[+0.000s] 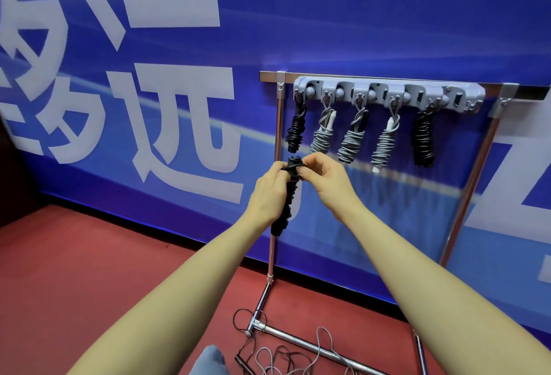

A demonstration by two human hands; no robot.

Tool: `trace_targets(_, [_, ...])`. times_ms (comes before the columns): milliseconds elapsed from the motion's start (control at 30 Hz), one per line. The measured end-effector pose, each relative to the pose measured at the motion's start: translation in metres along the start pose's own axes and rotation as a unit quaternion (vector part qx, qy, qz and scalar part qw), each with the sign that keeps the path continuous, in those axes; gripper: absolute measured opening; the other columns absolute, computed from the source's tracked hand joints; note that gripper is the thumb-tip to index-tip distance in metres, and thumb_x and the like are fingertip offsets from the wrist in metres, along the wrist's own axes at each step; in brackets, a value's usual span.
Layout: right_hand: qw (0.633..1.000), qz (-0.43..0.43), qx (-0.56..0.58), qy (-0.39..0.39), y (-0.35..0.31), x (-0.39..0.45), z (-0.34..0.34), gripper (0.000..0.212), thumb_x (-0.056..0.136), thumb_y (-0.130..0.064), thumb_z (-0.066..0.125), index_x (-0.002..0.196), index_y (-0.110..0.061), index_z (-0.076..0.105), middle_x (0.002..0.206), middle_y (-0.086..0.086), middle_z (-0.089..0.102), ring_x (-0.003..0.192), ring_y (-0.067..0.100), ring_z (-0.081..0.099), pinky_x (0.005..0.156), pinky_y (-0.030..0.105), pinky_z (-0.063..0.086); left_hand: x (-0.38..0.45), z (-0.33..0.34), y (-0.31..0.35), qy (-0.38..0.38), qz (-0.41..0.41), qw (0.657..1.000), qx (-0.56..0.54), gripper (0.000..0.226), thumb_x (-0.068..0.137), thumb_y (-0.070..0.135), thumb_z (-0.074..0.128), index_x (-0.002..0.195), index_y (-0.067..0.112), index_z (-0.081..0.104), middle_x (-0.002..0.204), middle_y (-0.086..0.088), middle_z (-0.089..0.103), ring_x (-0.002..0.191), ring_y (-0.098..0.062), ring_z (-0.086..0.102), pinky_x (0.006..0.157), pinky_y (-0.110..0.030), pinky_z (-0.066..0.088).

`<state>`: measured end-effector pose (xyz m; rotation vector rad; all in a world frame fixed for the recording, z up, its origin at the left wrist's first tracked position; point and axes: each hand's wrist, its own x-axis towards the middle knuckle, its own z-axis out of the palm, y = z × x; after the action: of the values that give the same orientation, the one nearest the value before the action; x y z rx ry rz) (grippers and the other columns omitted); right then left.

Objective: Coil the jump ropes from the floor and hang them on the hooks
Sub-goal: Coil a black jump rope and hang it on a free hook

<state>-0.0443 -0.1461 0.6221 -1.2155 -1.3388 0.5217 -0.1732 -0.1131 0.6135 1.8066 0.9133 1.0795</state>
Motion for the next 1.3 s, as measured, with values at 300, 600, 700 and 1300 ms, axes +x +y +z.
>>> trace_targets(300, [0.998, 0.025, 0.057, -0.005, 0.003, -0.007, 0.004, 0.006, 0.09, -0.011, 0.062, 0.093, -0.008, 0.066, 0.087, 0.001, 0.068, 0.076, 0.001, 0.061, 0.071, 0.013, 0.046, -0.001, 0.001, -0.003, 0.042, 0.008, 0.994, 0.102, 0.047, 0.093, 0.06, 0.028, 0.083, 0.019, 0.049, 0.077, -0.003, 0.063, 0.075, -0.027, 0.062, 0.076, -0.05, 0.052])
trace_targets(600, [0.993, 0.05, 0.085, -0.064, 0.006, -0.005, -0.006, 0.019, 0.091, -0.008, 0.059, 0.093, -0.023, 0.071, 0.084, -0.013, 0.071, 0.074, -0.001, 0.056, 0.068, 0.02, 0.034, -0.003, -0.006, -0.001, 0.037, 0.007, 0.996, 0.086, 0.043, 0.098, 0.052, 0.028, 0.08, 0.018, 0.048, 0.08, -0.01, 0.063, 0.07, -0.024, 0.057, 0.071, -0.047, 0.05])
trace_targets(700, [0.991, 0.054, 0.098, -0.073, 0.002, -0.007, -0.005, 0.016, 0.09, -0.006, 0.059, 0.094, -0.018, 0.068, 0.086, -0.008, 0.069, 0.077, -0.001, 0.058, 0.063, 0.012, 0.037, -0.006, -0.007, 0.001, 0.024, 0.02, 0.996, 0.089, 0.04, 0.099, 0.049, 0.028, 0.081, 0.02, 0.048, 0.083, -0.012, 0.061, 0.074, -0.03, 0.058, 0.074, -0.052, 0.049])
trace_targets(1300, [0.999, -0.006, -0.032, 0.03, -0.002, -0.006, 0.011, 0.015, 0.087, -0.004, 0.061, 0.078, -0.013, 0.054, 0.083, 0.015, 0.065, 0.076, 0.025, 0.061, 0.076, 0.038, 0.053, -0.002, -0.003, -0.006, 0.047, 0.011, 0.999, 0.022, 0.037, 0.078, 0.068, 0.049, 0.086, 0.032, 0.052, 0.071, 0.006, 0.065, 0.064, -0.017, 0.063, 0.07, -0.051, 0.056])
